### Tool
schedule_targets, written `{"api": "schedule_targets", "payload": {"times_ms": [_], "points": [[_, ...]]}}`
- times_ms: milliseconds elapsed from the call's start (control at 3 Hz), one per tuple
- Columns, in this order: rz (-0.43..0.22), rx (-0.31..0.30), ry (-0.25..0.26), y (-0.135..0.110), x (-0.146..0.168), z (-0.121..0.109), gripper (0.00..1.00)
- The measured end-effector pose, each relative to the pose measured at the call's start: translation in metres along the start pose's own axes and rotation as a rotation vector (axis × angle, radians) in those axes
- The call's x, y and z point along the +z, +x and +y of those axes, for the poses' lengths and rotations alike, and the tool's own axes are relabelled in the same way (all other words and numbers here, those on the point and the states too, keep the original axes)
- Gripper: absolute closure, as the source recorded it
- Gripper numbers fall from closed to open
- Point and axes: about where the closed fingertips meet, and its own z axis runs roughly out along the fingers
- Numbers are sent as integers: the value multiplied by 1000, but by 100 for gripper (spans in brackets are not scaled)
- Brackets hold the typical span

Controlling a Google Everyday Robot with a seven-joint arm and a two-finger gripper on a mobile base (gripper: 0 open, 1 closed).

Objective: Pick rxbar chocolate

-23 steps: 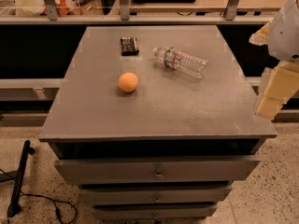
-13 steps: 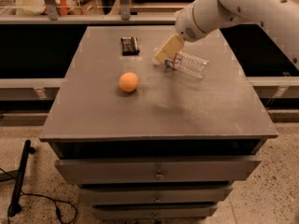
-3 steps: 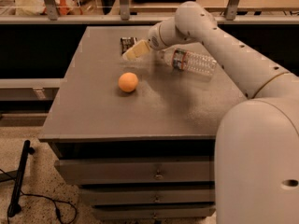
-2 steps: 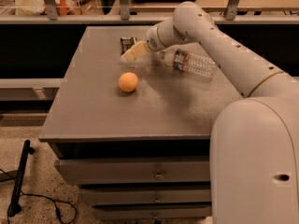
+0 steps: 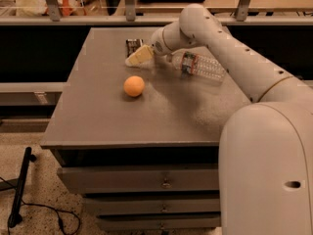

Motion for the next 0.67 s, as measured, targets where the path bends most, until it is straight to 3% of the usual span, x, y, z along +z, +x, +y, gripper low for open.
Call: {"api": "schedule_targets", "payload": {"times_ms": [667], "points": [[-6,-7,2,1,-4,2,62]]}}
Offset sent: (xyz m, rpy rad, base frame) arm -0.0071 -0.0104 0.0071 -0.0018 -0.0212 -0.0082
